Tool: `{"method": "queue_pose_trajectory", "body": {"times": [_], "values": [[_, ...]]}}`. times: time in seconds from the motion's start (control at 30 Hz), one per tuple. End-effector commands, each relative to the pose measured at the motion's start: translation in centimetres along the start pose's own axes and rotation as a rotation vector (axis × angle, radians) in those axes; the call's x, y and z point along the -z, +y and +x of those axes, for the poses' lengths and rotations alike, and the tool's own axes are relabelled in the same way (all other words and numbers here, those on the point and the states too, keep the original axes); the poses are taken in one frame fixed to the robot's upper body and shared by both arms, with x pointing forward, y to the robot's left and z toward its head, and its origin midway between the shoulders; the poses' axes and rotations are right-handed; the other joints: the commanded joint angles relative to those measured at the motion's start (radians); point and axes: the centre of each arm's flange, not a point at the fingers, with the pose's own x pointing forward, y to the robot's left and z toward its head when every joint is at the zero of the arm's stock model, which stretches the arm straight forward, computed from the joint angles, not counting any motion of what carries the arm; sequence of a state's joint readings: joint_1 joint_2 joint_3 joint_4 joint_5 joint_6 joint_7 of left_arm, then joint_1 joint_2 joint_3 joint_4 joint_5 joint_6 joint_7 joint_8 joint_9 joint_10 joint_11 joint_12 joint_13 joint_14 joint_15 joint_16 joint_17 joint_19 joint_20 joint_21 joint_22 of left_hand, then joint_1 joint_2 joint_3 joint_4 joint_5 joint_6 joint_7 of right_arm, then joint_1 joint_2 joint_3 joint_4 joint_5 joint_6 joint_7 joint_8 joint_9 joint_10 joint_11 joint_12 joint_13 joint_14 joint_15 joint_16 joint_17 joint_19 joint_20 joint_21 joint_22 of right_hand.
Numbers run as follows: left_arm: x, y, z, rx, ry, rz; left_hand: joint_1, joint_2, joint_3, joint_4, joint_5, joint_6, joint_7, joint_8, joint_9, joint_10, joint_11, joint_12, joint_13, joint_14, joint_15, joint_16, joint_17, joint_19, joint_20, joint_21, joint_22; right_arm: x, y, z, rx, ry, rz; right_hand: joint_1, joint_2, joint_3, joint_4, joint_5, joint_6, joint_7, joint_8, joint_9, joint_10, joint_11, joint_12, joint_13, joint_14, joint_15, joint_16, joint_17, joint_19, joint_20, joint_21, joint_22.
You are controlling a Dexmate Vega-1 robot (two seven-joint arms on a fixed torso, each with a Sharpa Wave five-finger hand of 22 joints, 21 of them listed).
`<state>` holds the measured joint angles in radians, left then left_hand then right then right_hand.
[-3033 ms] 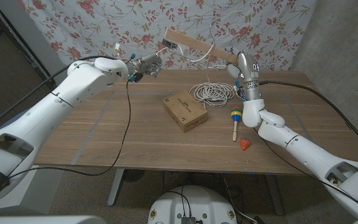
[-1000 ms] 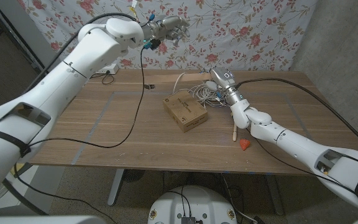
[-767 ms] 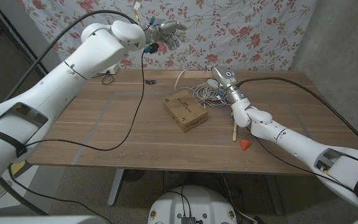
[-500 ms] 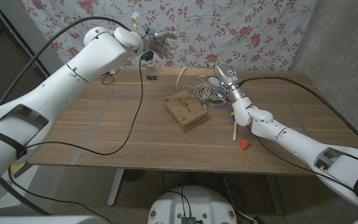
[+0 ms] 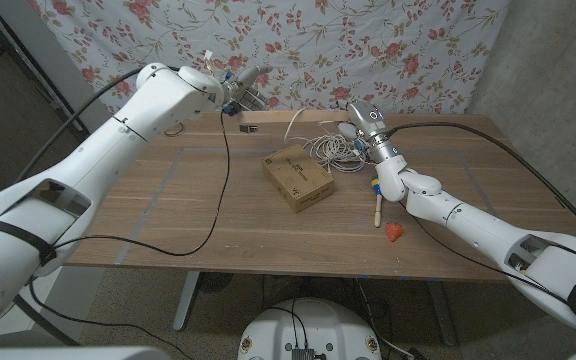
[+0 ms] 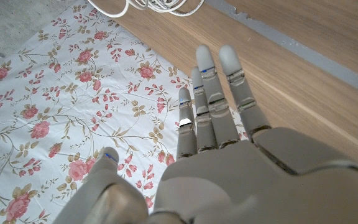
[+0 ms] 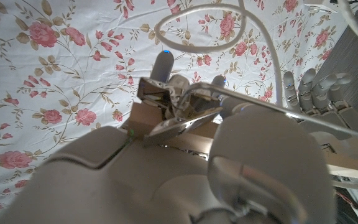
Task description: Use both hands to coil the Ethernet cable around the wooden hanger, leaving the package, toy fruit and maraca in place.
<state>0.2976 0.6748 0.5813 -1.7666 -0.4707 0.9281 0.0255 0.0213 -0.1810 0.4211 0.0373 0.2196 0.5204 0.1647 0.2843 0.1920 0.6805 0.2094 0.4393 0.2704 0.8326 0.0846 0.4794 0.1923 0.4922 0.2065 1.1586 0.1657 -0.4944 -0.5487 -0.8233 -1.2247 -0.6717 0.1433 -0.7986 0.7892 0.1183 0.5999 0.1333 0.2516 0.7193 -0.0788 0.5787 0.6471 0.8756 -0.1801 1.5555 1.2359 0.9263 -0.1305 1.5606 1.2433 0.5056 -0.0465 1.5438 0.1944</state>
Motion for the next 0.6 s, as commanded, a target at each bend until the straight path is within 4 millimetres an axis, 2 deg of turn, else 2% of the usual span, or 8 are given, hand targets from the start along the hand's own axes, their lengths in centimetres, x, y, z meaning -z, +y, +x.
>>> {"method": "queue_pose_trajectory", "body": {"times": [0.03,0.17,0.27,0.3,0.33,0.43,0.6], "values": [[1.1,1.7,-0.8,-0.025,-0.017,-0.076,0.015,0.001,-0.132,-0.033,0.029,-0.081,0.046,-0.060,0.011,-0.111,0.008,-0.086,0.010,-0.154,0.067,-0.085,0.000,-0.064,0.007,-0.163,0.007,0.6,0.4,0.2,-0.017,0.014,-0.011,-0.057,0.064,0.007,0.001,0.001,0.009,0.003,0.003,0.001,0.002,0.000,0.005,0.000,0.007,-0.079,0.004,0.001,0.000,-0.107,0.007,0.003],[-0.7,2.9,-3.3,-0.128,-0.025,0.001,0.030,0.021,-0.209,-0.048,0.050,-0.130,0.045,-0.076,0.012,-0.174,0.008,-0.135,0.016,-0.258,0.096,-0.150,0.002,-0.084,0.008,-0.267,0.010,0.8,0.6,0.2,-0.019,0.017,-0.005,-0.058,0.064,0.008,0.001,0.001,0.008,0.002,0.003,0.000,0.002,0.000,0.004,0.000,0.007,-0.079,0.004,0.001,-0.001,-0.107,0.006,0.003],[-1.2,3.3,-4.3,-0.129,-0.021,0.009,0.035,0.045,-0.214,-0.044,0.055,-0.142,0.044,-0.079,0.012,-0.186,0.008,-0.144,0.018,-0.267,0.097,-0.158,0.003,-0.085,0.008,-0.288,0.012,0.9,0.7,0.3,-0.014,0.021,0.001,-0.058,0.064,0.008,0.001,0.001,0.007,0.002,0.003,0.000,0.002,0.000,0.005,0.000,0.007,-0.079,0.004,0.001,0.001,-0.107,0.007,0.002],[-1.1,3.3,-4.4,-0.123,-0.016,0.004,0.037,0.085,-0.211,-0.032,0.056,-0.148,0.044,-0.078,0.012,-0.186,0.009,-0.150,0.020,-0.264,0.097,-0.164,0.003,-0.082,0.011,-0.314,0.013,1.0,0.6,0.3,-0.009,0.023,0.004,-0.058,0.064,0.008,0.001,0.001,0.008,0.003,0.004,0.000,0.002,0.000,0.005,0.000,0.007,-0.079,0.004,0.001,0.002,-0.107,0.007,0.002],[-0.9,3.2,-4.3,-0.112,-0.011,0.001,0.037,0.095,-0.213,-0.029,0.055,-0.150,0.044,-0.077,0.012,-0.184,0.009,-0.152,0.020,-0.261,0.101,-0.167,0.003,-0.079,0.009,-0.324,0.013,1.0,0.6,0.4,-0.004,0.025,0.008,-0.058,0.064,0.009,0.001,0.001,0.007,0.004,0.004,0.000,0.002,0.000,0.005,0.000,0.006,-0.079,0.004,0.001,0.001,-0.107,0.007,0.002],[0.1,2.6,-4.0,-0.083,0.021,-0.018,0.035,0.117,-0.219,-0.018,0.049,-0.140,0.044,-0.073,0.011,-0.162,0.009,-0.153,0.019,-0.236,0.104,-0.167,0.001,-0.057,0.008,-0.349,0.015,1.3,0.4,0.6,0.012,0.045,0.032,-0.058,0.064,0.009,0.001,0.001,0.007,0.002,0.005,0.000,0.002,0.000,0.005,0.000,0.007,-0.079,0.004,0.001,0.001,-0.107,0.007,0.002],[2.7,1.4,-3.0,-0.003,0.078,-0.071,0.034,0.123,-0.251,-0.008,0.043,-0.098,0.047,-0.068,0.011,-0.120,0.008,-0.155,0.014,-0.186,0.106,-0.174,0.000,0.009,0.008,-0.393,0.017,2.0,-0.4,0.8,0.045,0.082,0.064,-0.059,0.064,0.010,0.000,0.001,0.006,0.003,0.006,-0.001,0.003,0.000,0.005,0.000,0.007,-0.079,0.004,0.001,0.001,-0.107,0.007,0.002]]}}
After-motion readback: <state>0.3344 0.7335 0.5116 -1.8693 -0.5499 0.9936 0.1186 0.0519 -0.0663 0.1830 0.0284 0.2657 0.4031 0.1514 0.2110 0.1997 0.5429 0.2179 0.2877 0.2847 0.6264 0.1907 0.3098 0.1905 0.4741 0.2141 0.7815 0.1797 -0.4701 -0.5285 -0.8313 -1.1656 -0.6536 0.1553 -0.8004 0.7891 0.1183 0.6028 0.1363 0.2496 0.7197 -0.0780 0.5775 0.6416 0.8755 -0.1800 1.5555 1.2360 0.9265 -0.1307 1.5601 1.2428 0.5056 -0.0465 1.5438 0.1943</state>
